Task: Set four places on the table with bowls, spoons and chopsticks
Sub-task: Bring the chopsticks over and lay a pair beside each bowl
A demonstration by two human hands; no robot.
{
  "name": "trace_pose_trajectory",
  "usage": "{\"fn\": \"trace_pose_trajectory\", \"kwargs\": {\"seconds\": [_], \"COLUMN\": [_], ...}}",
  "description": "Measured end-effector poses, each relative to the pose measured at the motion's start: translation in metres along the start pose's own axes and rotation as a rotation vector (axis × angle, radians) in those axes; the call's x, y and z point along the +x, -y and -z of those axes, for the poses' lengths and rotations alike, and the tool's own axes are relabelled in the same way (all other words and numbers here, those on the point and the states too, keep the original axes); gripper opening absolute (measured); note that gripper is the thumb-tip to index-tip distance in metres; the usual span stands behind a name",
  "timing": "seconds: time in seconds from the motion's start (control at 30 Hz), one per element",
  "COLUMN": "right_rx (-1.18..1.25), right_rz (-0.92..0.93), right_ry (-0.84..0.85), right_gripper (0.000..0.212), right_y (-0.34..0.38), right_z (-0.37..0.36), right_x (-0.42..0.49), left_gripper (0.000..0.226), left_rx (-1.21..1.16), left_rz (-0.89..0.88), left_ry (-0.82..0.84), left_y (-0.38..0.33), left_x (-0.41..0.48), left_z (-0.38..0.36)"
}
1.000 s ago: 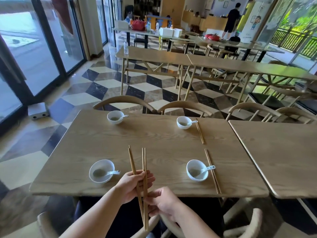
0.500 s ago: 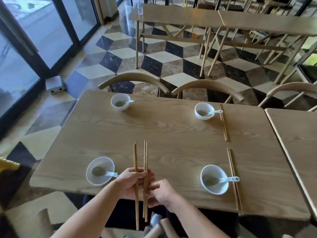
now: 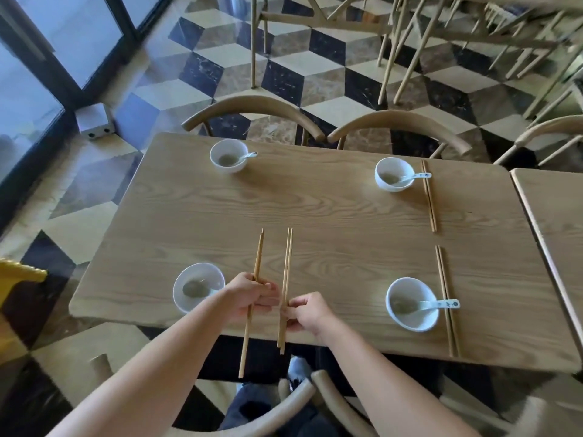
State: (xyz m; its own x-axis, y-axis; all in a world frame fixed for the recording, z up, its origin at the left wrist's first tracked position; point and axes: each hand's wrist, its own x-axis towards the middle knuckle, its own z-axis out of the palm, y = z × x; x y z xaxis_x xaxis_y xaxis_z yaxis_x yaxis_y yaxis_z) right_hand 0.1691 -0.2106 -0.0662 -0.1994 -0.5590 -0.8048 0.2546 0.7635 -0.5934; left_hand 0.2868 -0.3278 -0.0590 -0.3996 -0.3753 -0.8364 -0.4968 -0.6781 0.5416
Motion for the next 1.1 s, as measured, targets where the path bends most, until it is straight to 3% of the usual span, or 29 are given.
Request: {"fn": "trace_pose_trajectory", "kwargs": {"seconds": [0.3,0.4,0.57,0.73,0.87,1.0,1.1], "right_rx": [-0.121,-0.181,-0.268,-0.367,-0.445,-0.507,-0.552], "right_rz": [-0.121,-0.107,-0.102,-0.084,-0.024,0.035,0.056], "right_ry": [-0.226,-0.301,-0.406,-0.451,-0.459,-0.503,-0.555], "right_gripper": [0.035,0.009,0.030,0.030,0.043,0.020,0.024], "right_y": [0.013,0.012,0.004,-0.003,-0.005,-0.010,-0.015], "right_z": [-0.045,-0.059,-0.068,-0.075,-0.082,-0.081,-0.077], "right_x": [0.050,0.062,0.069,0.073,0.068,0.063,0.059], "left_gripper": [0.022,0.022,0.024,0.026,0.027,0.027,0.028], "left_rx": [-0.241,-0.310,-0.382,-0.360,-0.319,-0.314,-0.301], "left_rz": [0.036,0.044,0.037,0.038,0.048,0.047,0.038], "left_ry": [0.136,0.148,0.170,0.169,0.167,0.185,0.173], "left_y": [-0.007,-0.005,-0.003,-0.006,-0.012,-0.017,-0.018], "left_x": [-0.013,-0.012,-0.014,-0.018,-0.024,-0.032,-0.036], "left_z": [0.065,0.083,0.099,0.105,0.103,0.103,0.103]}}
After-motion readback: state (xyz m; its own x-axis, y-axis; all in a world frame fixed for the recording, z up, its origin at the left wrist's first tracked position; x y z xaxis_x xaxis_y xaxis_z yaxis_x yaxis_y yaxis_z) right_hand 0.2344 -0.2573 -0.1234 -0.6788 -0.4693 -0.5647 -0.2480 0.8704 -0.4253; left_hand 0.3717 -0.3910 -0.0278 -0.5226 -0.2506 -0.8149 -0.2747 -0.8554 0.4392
